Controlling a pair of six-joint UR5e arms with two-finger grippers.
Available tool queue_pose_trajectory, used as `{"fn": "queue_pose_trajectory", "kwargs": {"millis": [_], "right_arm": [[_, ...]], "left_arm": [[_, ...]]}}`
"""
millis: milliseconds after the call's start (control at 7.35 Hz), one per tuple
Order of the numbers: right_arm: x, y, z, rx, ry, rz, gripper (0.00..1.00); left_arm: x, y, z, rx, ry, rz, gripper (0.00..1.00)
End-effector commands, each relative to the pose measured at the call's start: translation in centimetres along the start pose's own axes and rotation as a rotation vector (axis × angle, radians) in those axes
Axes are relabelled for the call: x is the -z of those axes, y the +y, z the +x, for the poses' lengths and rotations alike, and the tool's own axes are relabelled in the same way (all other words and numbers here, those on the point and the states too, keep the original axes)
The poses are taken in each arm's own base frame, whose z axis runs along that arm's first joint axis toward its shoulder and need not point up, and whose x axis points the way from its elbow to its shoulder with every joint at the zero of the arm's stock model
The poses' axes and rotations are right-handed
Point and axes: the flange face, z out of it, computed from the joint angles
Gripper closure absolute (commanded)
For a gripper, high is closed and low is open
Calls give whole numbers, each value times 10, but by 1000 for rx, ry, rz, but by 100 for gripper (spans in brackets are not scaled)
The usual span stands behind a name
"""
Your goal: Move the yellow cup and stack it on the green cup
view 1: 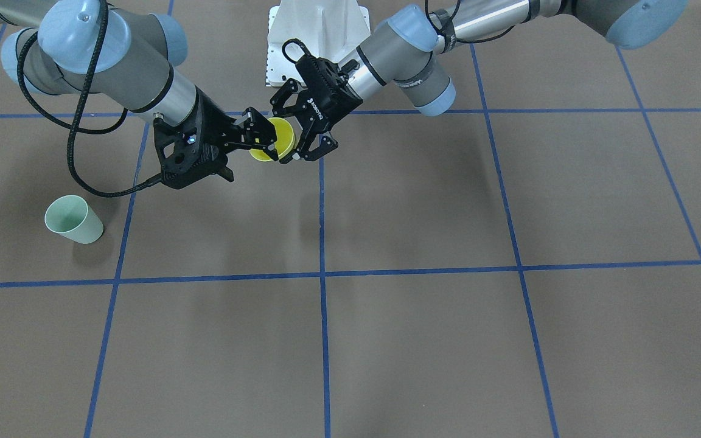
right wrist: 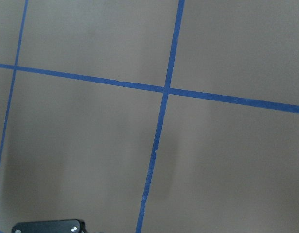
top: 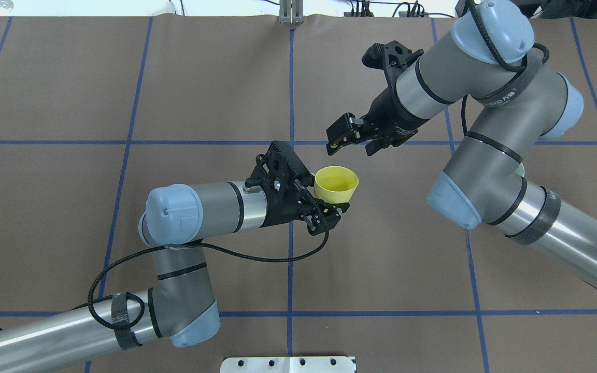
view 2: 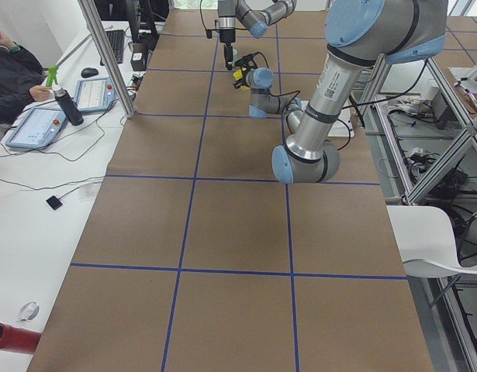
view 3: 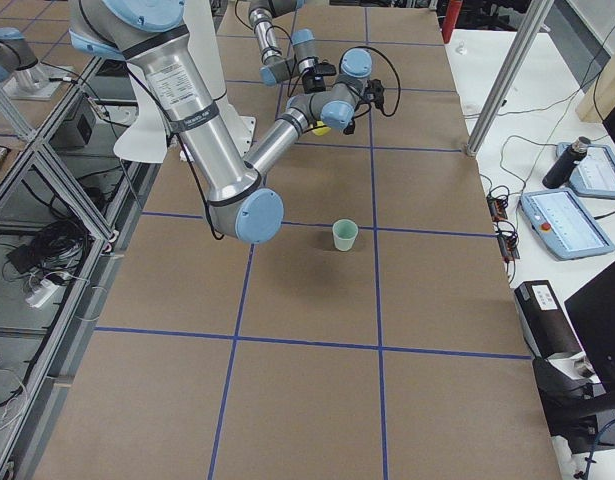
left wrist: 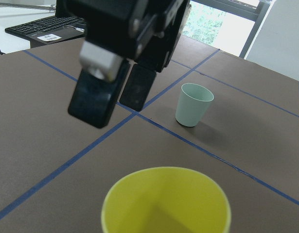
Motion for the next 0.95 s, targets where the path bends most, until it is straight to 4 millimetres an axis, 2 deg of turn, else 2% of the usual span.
{"fn": "queue_pose_trajectory", "kwargs": {"millis": [0, 408, 816], "right_arm": [[-11, 5, -2, 4, 1, -20, 12], [-9, 10, 3, -1, -23, -67, 13], [2, 9, 12, -15, -44, -96, 13]], "left_arm": [[-3, -5, 0, -1, -1, 6, 100], [-1, -7, -7, -4, -13, 9, 100], [-1, -8, -10, -5, -18, 10, 100]]}}
